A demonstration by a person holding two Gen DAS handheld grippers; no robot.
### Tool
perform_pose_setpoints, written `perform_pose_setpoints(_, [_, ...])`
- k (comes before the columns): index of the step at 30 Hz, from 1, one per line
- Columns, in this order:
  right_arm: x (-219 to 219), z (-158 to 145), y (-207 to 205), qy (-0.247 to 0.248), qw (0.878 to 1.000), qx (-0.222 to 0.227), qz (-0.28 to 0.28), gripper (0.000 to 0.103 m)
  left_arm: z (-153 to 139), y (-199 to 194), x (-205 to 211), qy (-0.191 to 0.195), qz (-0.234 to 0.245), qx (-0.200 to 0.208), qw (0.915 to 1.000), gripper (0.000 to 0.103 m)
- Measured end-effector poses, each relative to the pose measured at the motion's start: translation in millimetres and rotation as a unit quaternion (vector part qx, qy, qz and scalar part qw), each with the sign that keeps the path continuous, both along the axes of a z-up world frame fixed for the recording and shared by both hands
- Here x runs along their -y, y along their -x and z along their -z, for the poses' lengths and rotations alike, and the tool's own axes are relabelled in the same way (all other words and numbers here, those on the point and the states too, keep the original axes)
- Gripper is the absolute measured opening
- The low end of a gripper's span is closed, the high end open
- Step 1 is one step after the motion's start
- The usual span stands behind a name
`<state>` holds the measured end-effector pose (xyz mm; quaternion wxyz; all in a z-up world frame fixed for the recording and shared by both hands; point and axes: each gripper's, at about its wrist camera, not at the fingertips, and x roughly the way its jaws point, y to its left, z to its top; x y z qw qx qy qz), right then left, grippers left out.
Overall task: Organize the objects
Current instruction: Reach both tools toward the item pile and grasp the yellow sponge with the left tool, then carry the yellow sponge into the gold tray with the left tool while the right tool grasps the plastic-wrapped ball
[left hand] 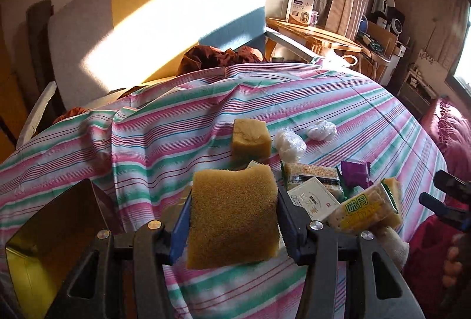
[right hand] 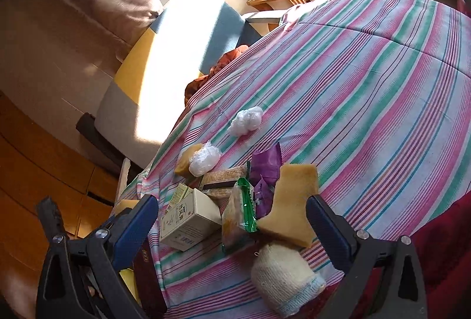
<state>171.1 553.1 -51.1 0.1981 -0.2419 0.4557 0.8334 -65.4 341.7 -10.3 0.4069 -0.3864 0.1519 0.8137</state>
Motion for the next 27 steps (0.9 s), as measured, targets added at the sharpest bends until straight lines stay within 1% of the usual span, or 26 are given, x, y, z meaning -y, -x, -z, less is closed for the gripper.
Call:
perform_pose_setpoints(3, [-0.4, 0.7, -0.7, 0.004, 1.0, 0.001, 0.004, 0.102, -4.7, -21.4, 24.4, -0.012, 0.002, 0.004, 0.9999, 0.054])
perform_pose_setpoints(8, [2.6, 0.9, 3.8, -0.004, 1.0, 0.018, -0.002, 0.102, -6.7, -49.1, 66.2, -0.031, -0.005, 0.01, 0.9994, 0.054])
perform_pose_setpoints(12, [4.8, 6.4, 11.4, 0.0, 0.999, 0.052, -0.012, 0.102, -9.1, -57.7, 102.7, -0.049, -0.025, 0.017, 0.9983, 0.054])
perform_pose_setpoints(17, [8.1, 5.9, 14.9, -0.017, 0.997, 0.08, -0.01, 0.101, -4.5, -58.3, 146.0, -0.071, -0.062, 0.033, 0.995, 0.054])
perform_pose_setpoints(18, [8.8, 5.5, 16.3, -0.019, 0.996, 0.088, -0.012, 0.1, -3.2, -59.0, 153.3, -0.07, -0.07, 0.032, 0.9946, 0.054])
perform_pose_setpoints(21, [8.7, 1.8, 27.1, -0.028, 0.992, 0.123, -0.03, 0.089, 2.0, -57.4, 176.9, -0.071, -0.09, 0.035, 0.9928, 0.054])
perform_pose_setpoints(23, [5.5, -5.6, 38.3, -0.039, 0.989, 0.136, -0.037, 0.084, 6.4, -54.5, 192.2, -0.073, -0.105, 0.041, 0.9909, 0.054])
perform_pose_setpoints(27, [-12.1, -21.2, 74.4, -0.067, 0.984, 0.158, -0.037, 0.081, 13.0, -45.0, 218.5, -0.084, -0.139, 0.057, 0.9851, 0.054])
